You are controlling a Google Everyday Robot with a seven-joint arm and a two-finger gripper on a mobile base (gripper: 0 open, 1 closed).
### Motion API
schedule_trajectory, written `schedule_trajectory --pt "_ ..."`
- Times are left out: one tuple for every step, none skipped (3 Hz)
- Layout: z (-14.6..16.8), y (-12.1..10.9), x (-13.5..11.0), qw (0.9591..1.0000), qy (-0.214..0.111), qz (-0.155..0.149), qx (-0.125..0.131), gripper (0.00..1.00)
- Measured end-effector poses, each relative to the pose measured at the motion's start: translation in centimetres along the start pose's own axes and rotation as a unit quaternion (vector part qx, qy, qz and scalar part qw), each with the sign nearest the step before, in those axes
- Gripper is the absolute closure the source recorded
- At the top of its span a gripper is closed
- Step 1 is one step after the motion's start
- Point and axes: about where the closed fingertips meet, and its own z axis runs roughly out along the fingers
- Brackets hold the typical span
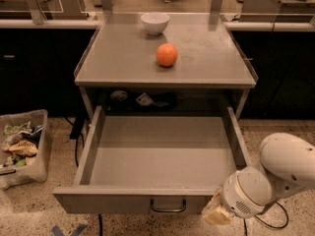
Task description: Close top drawer
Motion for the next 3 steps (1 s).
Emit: schedule_trajectory --pt "0.0 0.0 0.0 1.0000 0.000 0.000 0.000 1.00" --pt "0.0 -0.6 -0.3 0.9999 0.002 -0.003 0.011 1.00" --pt "0.1 -1.3 -0.6 0.9998 0.003 -0.002 0.019 1.00"
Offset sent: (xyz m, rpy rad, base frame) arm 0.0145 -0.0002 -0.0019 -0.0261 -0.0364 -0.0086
